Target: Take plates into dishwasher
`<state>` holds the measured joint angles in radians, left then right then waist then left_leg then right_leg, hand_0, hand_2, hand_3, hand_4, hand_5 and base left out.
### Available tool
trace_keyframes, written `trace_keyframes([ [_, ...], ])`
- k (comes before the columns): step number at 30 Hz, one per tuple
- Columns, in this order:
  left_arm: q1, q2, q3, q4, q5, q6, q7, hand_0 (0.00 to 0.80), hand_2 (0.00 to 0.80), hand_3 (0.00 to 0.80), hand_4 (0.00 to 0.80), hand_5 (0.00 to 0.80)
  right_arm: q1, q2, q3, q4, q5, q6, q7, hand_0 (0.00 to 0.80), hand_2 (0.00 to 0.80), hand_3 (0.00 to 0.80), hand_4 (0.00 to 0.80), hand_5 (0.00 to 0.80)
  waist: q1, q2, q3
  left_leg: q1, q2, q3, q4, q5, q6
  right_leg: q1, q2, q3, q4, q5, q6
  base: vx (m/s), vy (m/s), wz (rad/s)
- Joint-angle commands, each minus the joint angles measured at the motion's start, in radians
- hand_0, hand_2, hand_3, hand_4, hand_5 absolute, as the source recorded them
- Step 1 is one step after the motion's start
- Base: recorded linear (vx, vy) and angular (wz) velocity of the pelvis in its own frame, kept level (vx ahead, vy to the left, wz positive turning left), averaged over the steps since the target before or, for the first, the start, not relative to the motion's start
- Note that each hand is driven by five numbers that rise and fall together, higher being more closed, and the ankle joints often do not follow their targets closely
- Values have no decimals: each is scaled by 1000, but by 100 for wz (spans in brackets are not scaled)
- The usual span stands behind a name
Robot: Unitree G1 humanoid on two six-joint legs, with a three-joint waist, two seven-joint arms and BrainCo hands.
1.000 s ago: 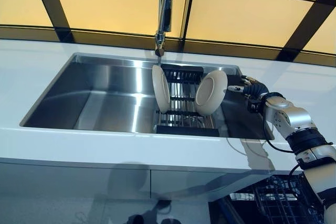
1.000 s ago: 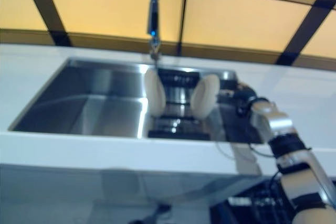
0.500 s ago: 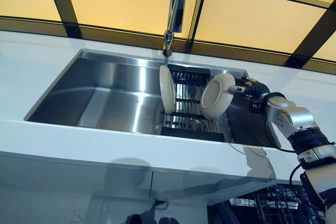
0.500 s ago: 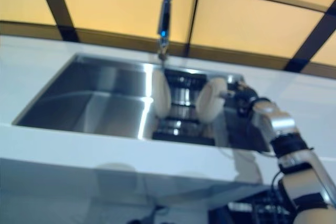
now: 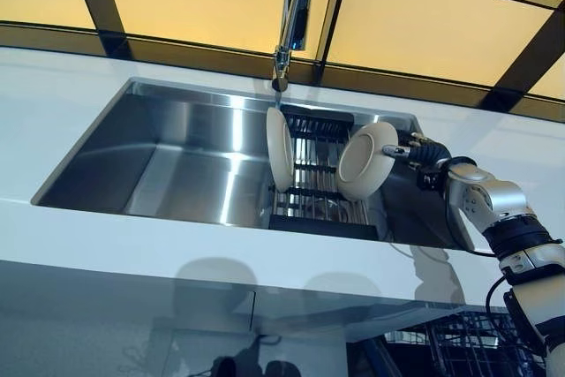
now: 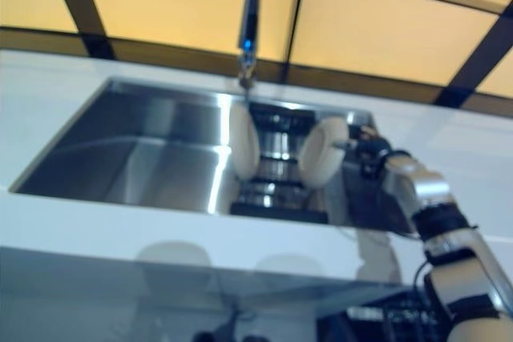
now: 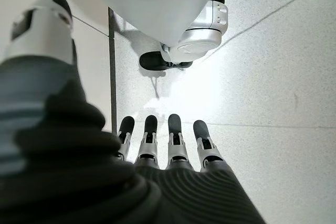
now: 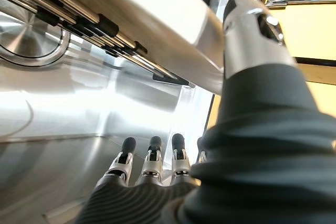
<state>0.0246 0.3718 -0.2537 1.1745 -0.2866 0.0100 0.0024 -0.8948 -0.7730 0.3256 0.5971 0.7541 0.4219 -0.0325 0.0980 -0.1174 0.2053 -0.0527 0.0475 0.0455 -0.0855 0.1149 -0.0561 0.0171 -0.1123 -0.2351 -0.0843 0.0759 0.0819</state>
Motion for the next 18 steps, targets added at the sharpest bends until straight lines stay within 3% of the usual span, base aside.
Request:
trace_keyframes([
  [1,-27,19,-27,44,26,-19,13,0,0,0,0,0,-102,-32,27,11,19,-20,6,0,0,0,0,0,18,-8,-15,57,-7,32,-2,-88,6,-28,-44,0,10,67,92,0,0,0],
  [18,-24,12,-28,43,-10,-43,30,0,0,0,0,0,-121,-7,52,6,26,6,16,0,0,0,0,0,30,-21,10,43,-4,23,-2,-86,1,-30,-38,-15,2,65,86,-9,3,2],
])
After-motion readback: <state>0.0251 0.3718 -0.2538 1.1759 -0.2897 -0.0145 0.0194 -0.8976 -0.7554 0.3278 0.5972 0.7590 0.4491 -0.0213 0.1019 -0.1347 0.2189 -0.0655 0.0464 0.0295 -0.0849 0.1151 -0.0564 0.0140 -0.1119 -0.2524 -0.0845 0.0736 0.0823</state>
